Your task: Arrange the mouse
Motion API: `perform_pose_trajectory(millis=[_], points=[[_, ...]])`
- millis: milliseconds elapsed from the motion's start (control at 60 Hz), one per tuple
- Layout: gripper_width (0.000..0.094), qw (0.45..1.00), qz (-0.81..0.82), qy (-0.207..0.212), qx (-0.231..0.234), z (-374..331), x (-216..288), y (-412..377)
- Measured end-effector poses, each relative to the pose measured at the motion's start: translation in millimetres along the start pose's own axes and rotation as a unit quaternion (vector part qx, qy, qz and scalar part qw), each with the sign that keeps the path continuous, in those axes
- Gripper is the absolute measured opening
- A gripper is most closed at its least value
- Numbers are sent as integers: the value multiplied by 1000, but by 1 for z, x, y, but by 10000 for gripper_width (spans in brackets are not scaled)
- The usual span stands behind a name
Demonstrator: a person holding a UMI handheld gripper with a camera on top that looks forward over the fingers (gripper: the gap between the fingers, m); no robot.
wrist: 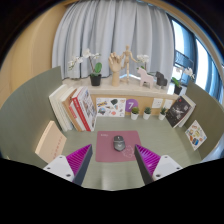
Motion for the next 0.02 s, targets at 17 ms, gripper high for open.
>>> perform_pose_trajectory(millis=[17], points=[[856,1000,-2,-1,-2,-2,-2,0]])
Point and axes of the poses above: the point between the fingertips, and its own axes, seen from behind it with the camera up: y to the right, x up, z forward, the way the camera looks, the point moved 10 cm from there along -z, backward, against the way the camera looks, and after that the axes turned 1 degree about -y, right-handed, at the moved point
